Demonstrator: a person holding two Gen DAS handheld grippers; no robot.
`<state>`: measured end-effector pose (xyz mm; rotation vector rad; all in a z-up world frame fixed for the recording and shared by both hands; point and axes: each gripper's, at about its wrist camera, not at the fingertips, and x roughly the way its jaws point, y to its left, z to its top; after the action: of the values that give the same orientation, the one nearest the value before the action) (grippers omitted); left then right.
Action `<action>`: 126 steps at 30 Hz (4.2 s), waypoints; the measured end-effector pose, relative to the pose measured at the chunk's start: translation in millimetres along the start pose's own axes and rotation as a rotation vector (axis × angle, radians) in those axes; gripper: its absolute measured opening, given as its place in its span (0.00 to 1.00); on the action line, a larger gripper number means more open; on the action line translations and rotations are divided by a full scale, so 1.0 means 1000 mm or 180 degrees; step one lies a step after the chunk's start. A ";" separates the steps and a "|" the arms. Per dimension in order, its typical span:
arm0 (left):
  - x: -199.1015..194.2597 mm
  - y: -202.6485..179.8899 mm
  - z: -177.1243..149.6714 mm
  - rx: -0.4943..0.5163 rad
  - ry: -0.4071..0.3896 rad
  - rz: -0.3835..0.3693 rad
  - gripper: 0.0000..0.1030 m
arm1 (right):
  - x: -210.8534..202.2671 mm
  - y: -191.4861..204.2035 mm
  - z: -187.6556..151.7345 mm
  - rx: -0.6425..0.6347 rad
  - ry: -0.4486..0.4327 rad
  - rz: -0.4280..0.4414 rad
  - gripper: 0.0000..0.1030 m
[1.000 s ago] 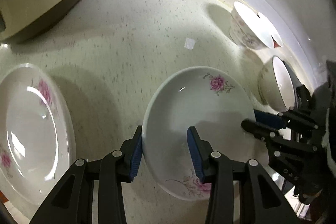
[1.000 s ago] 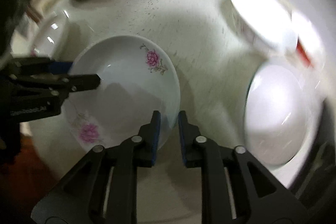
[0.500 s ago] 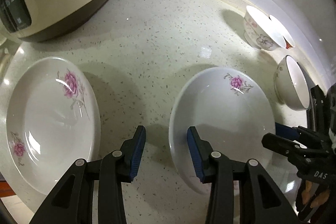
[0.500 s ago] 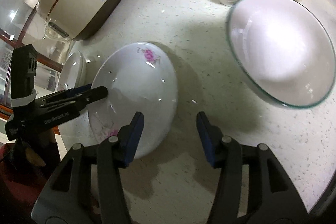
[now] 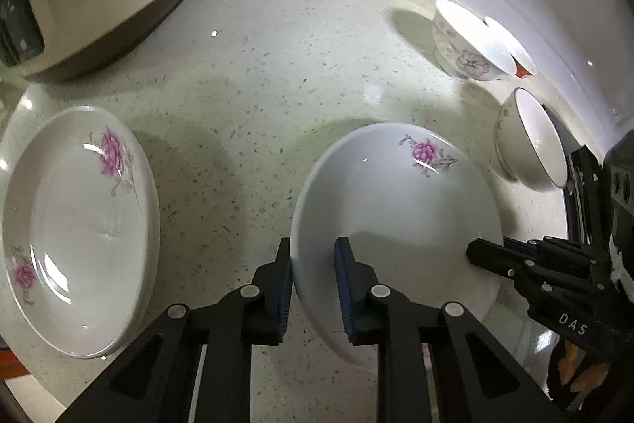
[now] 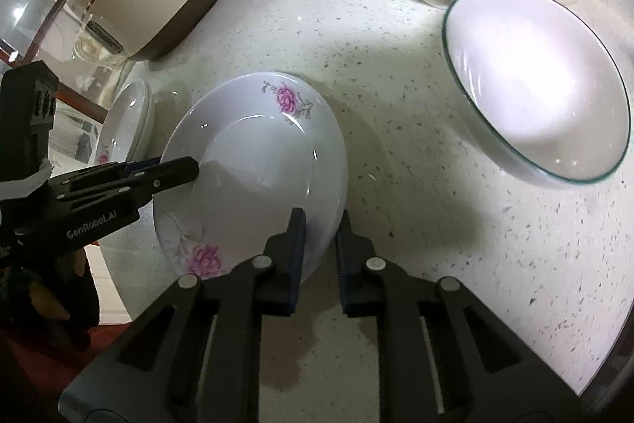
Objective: Organize plates and bowls
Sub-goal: 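Carry the plate with both grippers over the stacked pink-flower plates, then lower the plate onto the stack and open both grippers, then move both open grippers toward the green-rimmed white bowl by the wall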
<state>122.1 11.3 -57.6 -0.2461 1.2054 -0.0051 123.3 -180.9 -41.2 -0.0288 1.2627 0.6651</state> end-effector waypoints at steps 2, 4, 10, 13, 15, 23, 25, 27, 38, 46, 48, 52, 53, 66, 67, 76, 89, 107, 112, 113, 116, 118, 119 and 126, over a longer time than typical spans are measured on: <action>-0.007 -0.003 -0.001 0.0045 -0.0042 0.0006 0.21 | -0.007 -0.002 -0.001 0.0007 -0.0039 0.0000 0.17; -0.016 -0.003 -0.003 0.0071 -0.0079 -0.0006 0.21 | -0.014 -0.002 0.000 0.0008 -0.0078 0.0002 0.17; -0.037 0.003 -0.008 0.0094 -0.0190 0.0005 0.21 | -0.023 0.002 0.001 -0.0003 -0.0148 0.0001 0.17; -0.044 0.012 -0.009 -0.0003 -0.0225 0.0003 0.21 | -0.023 0.011 0.005 -0.0070 -0.0159 0.0023 0.17; -0.048 0.017 -0.010 -0.0058 -0.0255 0.0009 0.21 | -0.021 0.017 0.008 -0.0106 -0.0161 0.0046 0.17; -0.081 0.050 -0.009 -0.0352 -0.0520 0.0109 0.21 | -0.023 0.052 0.033 -0.0282 -0.0238 0.0166 0.17; -0.090 0.061 -0.009 -0.0451 -0.0585 0.0131 0.21 | -0.021 0.061 0.038 -0.0342 -0.0242 0.0192 0.17; -0.095 0.071 -0.011 -0.0536 -0.0627 0.0153 0.21 | -0.019 0.072 0.042 -0.0415 -0.0236 0.0216 0.17; -0.119 0.131 -0.031 -0.0992 -0.0749 0.0306 0.21 | 0.002 0.132 0.062 -0.0787 -0.0137 0.0352 0.17; -0.122 0.166 -0.044 -0.1243 -0.0714 0.0425 0.23 | 0.027 0.166 0.067 -0.1002 0.0002 0.0370 0.17; -0.122 0.172 -0.047 -0.1303 -0.0710 0.0446 0.23 | 0.033 0.173 0.068 -0.1065 0.0028 0.0374 0.17; -0.121 0.182 -0.051 -0.1405 -0.0712 0.0470 0.23 | 0.043 0.183 0.073 -0.1130 0.0054 0.0370 0.17; -0.121 0.184 -0.051 -0.1417 -0.0712 0.0472 0.23 | 0.045 0.184 0.074 -0.1131 0.0061 0.0375 0.17; -0.115 0.198 -0.044 -0.1453 -0.0672 0.0599 0.24 | 0.060 0.199 0.082 -0.1144 0.0120 0.0368 0.17; -0.114 0.198 -0.044 -0.1454 -0.0671 0.0597 0.24 | 0.060 0.199 0.082 -0.1141 0.0120 0.0368 0.17; -0.111 0.198 -0.045 -0.1474 -0.0662 0.0652 0.25 | 0.064 0.202 0.081 -0.1167 0.0142 0.0336 0.18; -0.102 0.202 -0.049 -0.1484 -0.0570 0.0718 0.26 | 0.076 0.214 0.080 -0.1359 0.0186 0.0173 0.19; -0.123 0.203 -0.051 -0.1543 -0.0825 0.0852 0.64 | 0.033 0.228 0.085 -0.1473 -0.0514 0.0128 0.62; -0.123 0.202 -0.055 -0.1581 -0.0789 0.0828 0.64 | 0.024 0.235 0.082 -0.1519 -0.0570 0.0244 0.66; -0.124 0.201 -0.055 -0.1572 -0.0793 0.0827 0.64 | 0.024 0.234 0.081 -0.1516 -0.0557 0.0245 0.66; -0.125 0.198 -0.056 -0.1560 -0.0807 0.0824 0.64 | 0.025 0.225 0.083 -0.1383 -0.0513 0.0250 0.66; -0.125 0.197 -0.056 -0.1562 -0.0811 0.0817 0.65 | 0.022 0.217 0.086 -0.1293 -0.0511 0.0249 0.66; -0.125 0.197 -0.056 -0.1560 -0.0811 0.0809 0.65 | 0.018 0.214 0.086 -0.1270 -0.0515 0.0250 0.66; -0.127 0.190 -0.053 -0.1520 -0.0819 0.0779 0.65 | 0.009 0.193 0.083 -0.1113 -0.0493 0.0243 0.71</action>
<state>3.7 203.4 5.5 -0.4985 0.9594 0.5179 104.8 11.0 42.6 -0.2142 0.9914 0.9309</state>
